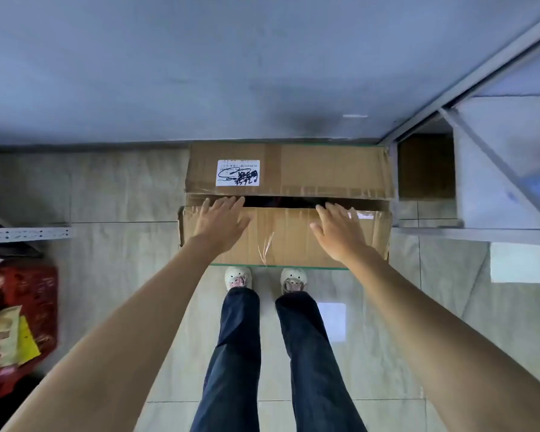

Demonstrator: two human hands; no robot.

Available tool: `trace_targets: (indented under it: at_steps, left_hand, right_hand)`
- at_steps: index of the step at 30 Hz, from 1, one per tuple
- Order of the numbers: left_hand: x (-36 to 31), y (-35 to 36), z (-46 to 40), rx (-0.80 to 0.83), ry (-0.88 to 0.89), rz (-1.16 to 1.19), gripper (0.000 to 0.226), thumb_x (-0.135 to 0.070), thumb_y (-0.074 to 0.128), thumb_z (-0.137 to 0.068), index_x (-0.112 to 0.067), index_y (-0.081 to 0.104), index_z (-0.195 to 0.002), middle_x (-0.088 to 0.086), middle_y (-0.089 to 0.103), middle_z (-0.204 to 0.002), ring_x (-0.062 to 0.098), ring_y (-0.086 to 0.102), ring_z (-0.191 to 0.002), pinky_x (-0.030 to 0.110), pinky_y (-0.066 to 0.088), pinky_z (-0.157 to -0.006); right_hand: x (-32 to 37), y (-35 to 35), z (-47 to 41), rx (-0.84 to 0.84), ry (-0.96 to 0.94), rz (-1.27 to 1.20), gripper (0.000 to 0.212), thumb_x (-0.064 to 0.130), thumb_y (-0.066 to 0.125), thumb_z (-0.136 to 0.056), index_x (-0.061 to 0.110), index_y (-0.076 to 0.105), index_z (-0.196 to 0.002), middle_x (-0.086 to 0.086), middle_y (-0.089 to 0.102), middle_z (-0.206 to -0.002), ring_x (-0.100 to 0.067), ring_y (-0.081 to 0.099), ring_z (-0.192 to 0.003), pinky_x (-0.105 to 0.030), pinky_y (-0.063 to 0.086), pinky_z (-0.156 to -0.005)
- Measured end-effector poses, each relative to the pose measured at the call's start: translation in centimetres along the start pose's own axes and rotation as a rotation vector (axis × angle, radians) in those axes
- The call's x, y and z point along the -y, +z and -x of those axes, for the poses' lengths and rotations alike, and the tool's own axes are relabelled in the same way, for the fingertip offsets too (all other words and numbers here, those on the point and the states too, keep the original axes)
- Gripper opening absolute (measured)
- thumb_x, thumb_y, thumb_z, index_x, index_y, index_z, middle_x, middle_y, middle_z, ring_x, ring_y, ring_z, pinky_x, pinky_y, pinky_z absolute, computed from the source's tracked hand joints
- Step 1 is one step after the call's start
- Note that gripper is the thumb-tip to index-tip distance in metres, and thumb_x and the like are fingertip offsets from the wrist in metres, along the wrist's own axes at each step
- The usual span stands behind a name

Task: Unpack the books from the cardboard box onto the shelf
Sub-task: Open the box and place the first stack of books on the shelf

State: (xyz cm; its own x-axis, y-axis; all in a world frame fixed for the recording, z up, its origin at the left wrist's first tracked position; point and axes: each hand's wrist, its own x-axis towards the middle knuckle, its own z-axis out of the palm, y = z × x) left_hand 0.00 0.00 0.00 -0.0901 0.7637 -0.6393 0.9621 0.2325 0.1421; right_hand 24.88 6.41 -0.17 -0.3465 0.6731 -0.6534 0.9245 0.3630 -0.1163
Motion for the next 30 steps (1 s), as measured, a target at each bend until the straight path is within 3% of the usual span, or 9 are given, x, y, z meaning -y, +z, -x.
trace_targets:
  at_steps: [5, 10, 13, 15, 17, 19, 21, 26, 30]
  left_hand:
    - [0.6, 0.1, -0.2, -0.057, -0.013, -0.061, 0.054, -0.047, 0.023, -0.103, -0.018, 0.061, -0.128, 0.009, 0.062, -0.130, 0.030, 0.049, -0.128, 0.047, 0.021, -0.116]
    - [0.3, -0.2, 5.7, -0.007, 0.046, -0.054, 0.058, -0.048, 0.018, -0.102, -0.018, 0.068, -0.108, 0.006, 0.070, -0.101, 0.026, 0.062, -0.100, 0.039, 0.040, -0.094]
    - [0.5, 0.4, 8.9, 0.052, 0.032, -0.026, 0.060, -0.051, 0.019, -0.102, -0.016, 0.067, -0.093, 0.005, 0.068, -0.090, 0.025, 0.063, -0.089, 0.036, 0.044, -0.081]
    - [0.8, 1.5, 9.7, 0.089, 0.001, -0.007, 0.060, -0.052, 0.019, -0.102, -0.018, 0.068, -0.099, 0.004, 0.069, -0.094, 0.025, 0.064, -0.092, 0.036, 0.045, -0.081]
    - [1.3, 2.6, 9.5, 0.136, -0.026, 0.017, 0.056, -0.051, 0.021, -0.102, -0.022, 0.067, -0.115, 0.003, 0.069, -0.106, 0.023, 0.062, -0.103, 0.037, 0.044, -0.086]
    - [1.8, 3.4, 8.5, 0.153, -0.017, 0.048, 0.052, -0.049, 0.024, -0.102, -0.023, 0.061, -0.128, 0.003, 0.065, -0.122, 0.022, 0.055, -0.116, 0.037, 0.042, -0.094]
    - [2.2, 4.1, 6.6, 0.138, 0.004, 0.073, 0.048, -0.045, 0.029, -0.103, -0.022, 0.053, -0.138, 0.003, 0.056, -0.139, 0.021, 0.046, -0.130, 0.038, 0.037, -0.103]
    - [1.9, 4.3, 0.7, -0.014, 0.070, 0.096, 0.049, -0.033, 0.041, -0.100, -0.015, 0.040, -0.146, 0.008, 0.036, -0.156, 0.024, 0.029, -0.144, 0.041, 0.031, -0.112]
    - [0.5, 2.4, -2.0, -0.210, 0.059, 0.163, 0.054, -0.024, 0.052, -0.094, -0.009, 0.039, -0.145, 0.017, 0.037, -0.151, 0.034, 0.033, -0.140, 0.051, 0.036, -0.113]
  right_hand:
    - [-0.2, 0.0, -0.5, -0.236, 0.058, -0.029, 0.047, 0.037, 0.032, -0.102, 0.008, 0.068, -0.108, -0.013, 0.068, -0.106, -0.034, 0.057, -0.105, -0.042, 0.038, -0.093]
    - [1.1, 0.4, 6.3, -0.393, 0.015, -0.069, 0.054, 0.032, 0.029, -0.100, 0.008, 0.061, -0.064, -0.008, 0.060, -0.059, -0.030, 0.058, -0.059, -0.035, 0.042, -0.059]
    - [1.9, 2.3, 10.7, -0.468, 0.029, -0.126, 0.051, 0.031, 0.032, -0.096, 0.014, 0.053, -0.053, -0.003, 0.052, -0.049, -0.028, 0.053, -0.048, -0.029, 0.036, -0.050]
    - [2.0, 4.9, 13.2, -0.395, 0.022, -0.153, 0.048, 0.030, 0.031, -0.096, 0.015, 0.059, -0.059, 0.000, 0.059, -0.058, -0.028, 0.060, -0.057, -0.029, 0.039, -0.053]
    - [2.0, 8.1, 14.9, -0.158, 0.027, -0.160, 0.050, 0.033, 0.028, -0.098, 0.014, 0.073, -0.091, -0.005, 0.074, -0.099, -0.029, 0.069, -0.094, -0.034, 0.052, -0.076]
    - [1.9, 10.8, 15.5, 0.199, 0.057, -0.182, 0.054, 0.043, 0.021, -0.102, 0.017, 0.050, -0.141, -0.006, 0.042, -0.153, -0.022, 0.038, -0.142, -0.039, 0.032, -0.114]
    - [1.7, 12.0, 14.6, 0.387, 0.065, -0.221, 0.059, 0.050, 0.018, -0.102, 0.023, 0.024, -0.154, 0.001, 0.013, -0.165, -0.014, 0.010, -0.152, -0.036, 0.011, -0.122]
    - [2.5, 8.5, 7.4, 0.046, -0.005, -0.287, 0.054, 0.044, 0.027, -0.103, 0.018, 0.035, -0.150, -0.001, 0.029, -0.160, -0.016, 0.024, -0.149, -0.033, 0.019, -0.120]
    - [2.6, 3.6, 1.0, -0.210, -0.075, -0.254, 0.053, 0.039, 0.030, -0.103, 0.011, 0.044, -0.145, -0.010, 0.037, -0.155, -0.025, 0.031, -0.146, -0.040, 0.025, -0.118]
